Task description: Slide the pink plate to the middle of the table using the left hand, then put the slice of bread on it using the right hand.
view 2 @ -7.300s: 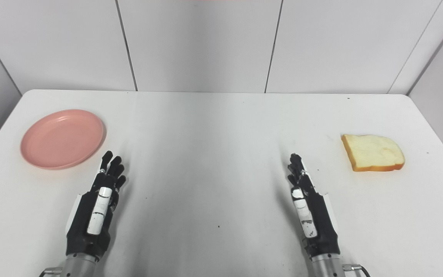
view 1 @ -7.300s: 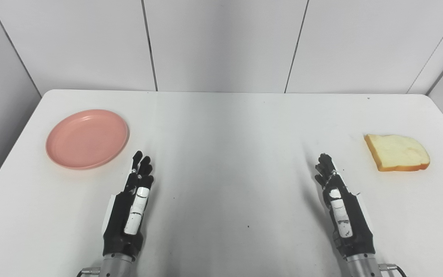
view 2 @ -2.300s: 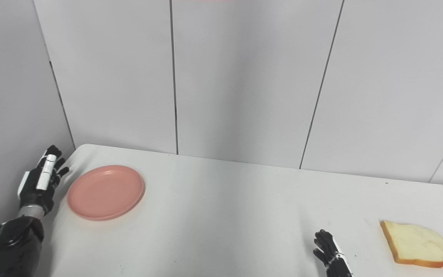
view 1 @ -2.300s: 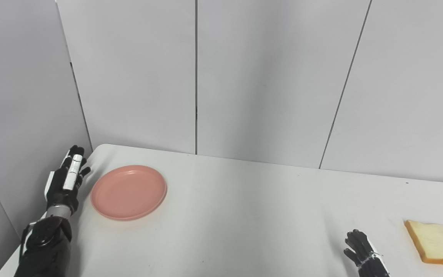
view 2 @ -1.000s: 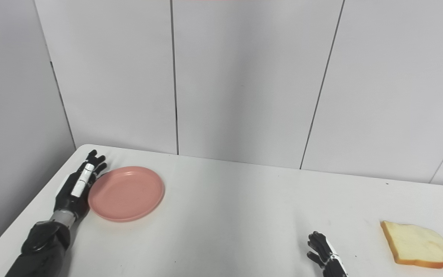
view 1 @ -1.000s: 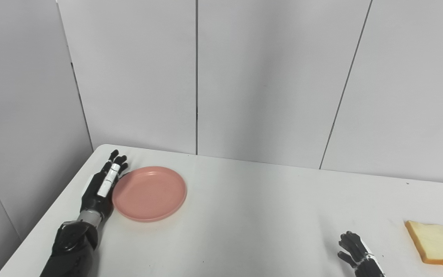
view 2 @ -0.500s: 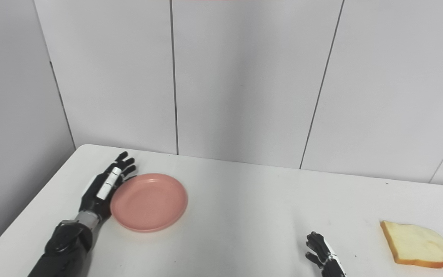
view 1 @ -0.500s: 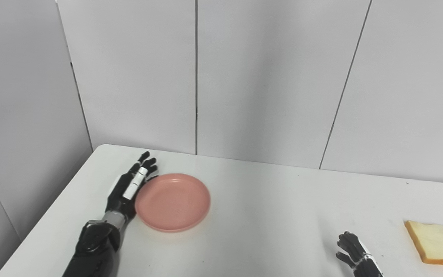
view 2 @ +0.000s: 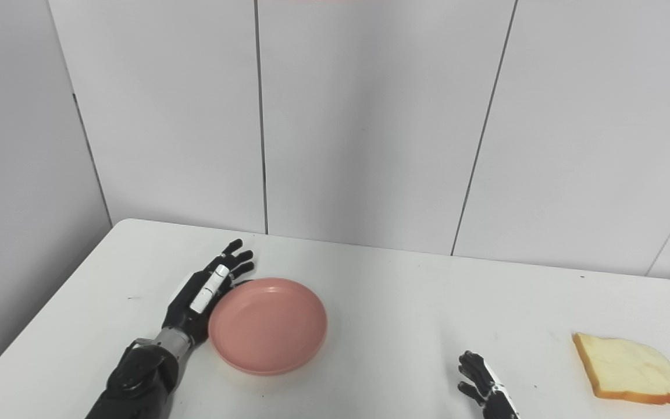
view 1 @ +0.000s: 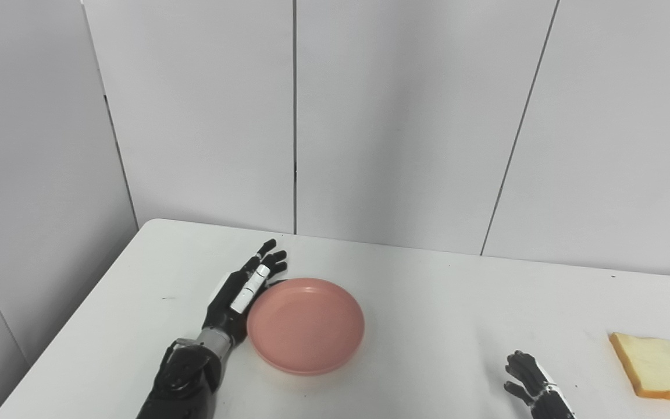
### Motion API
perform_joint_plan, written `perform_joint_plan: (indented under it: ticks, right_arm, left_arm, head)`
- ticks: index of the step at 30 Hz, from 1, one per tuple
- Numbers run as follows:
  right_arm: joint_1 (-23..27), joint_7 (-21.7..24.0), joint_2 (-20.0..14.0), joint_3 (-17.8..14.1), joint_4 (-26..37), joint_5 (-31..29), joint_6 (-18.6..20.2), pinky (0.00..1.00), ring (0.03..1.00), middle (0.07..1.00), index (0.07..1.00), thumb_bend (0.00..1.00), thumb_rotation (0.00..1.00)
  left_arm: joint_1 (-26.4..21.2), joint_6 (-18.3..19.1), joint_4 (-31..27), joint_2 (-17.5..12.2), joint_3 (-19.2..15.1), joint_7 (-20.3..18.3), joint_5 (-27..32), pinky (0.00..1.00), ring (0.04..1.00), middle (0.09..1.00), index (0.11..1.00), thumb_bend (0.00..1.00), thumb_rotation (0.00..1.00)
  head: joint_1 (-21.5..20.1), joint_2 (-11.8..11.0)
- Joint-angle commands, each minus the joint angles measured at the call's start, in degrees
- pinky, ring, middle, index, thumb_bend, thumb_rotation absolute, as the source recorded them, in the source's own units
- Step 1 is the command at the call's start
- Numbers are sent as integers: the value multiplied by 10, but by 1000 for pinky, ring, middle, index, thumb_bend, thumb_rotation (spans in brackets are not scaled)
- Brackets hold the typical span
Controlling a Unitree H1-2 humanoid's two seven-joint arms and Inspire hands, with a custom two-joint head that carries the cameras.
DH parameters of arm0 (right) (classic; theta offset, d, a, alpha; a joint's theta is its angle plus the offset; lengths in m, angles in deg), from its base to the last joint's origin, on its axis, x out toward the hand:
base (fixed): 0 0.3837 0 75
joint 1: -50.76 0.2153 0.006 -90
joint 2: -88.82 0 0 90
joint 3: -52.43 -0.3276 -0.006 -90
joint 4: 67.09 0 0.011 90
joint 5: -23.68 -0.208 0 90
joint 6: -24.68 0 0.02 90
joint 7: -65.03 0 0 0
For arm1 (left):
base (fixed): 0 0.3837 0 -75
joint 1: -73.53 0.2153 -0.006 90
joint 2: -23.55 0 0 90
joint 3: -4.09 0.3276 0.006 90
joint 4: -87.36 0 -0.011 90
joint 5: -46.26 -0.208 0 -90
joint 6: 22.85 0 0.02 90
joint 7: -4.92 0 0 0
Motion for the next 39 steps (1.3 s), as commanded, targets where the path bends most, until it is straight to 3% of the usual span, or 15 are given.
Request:
perform_joint_plan:
  ticks: [1, 15, 24, 32, 39]
  right_arm:
    - [-20, -9, -3, 9, -93, 12, -1, 836, 882, 883, 878, 878, 924]
    - [-32, -20, 15, 25, -57, 52, 12, 825, 876, 885, 877, 865, 930]
    - [-38, -38, 47, 51, -23, 94, 35, 830, 894, 906, 892, 852, 962]
    - [-32, -59, 73, 84, 3, 126, 72, 872, 923, 919, 895, 824, 983]
    - [-27, -88, 89, 111, 15, 150, 108, 885, 929, 922, 907, 825, 981]
  left_arm:
    - [-13, 6, -2, 14, 9, -4, -8, 793, 912, 915, 928, 900, 713]
    - [-3, 25, -17, 70, 18, -15, -1, 829, 918, 911, 923, 901, 695]
    - [9, 40, -36, 112, -4, -1, 20, 871, 928, 929, 933, 967, 703]
    - [14, 59, -62, 119, -7, 2, 32, 869, 932, 938, 933, 942, 719]
    - [21, 79, -87, 113, -8, 0, 40, 856, 926, 940, 929, 848, 734]
  head:
    - [-3, 1]
    - [-73, 25]
    - [-162, 38]
    - [-232, 42]
    - [-271, 40]
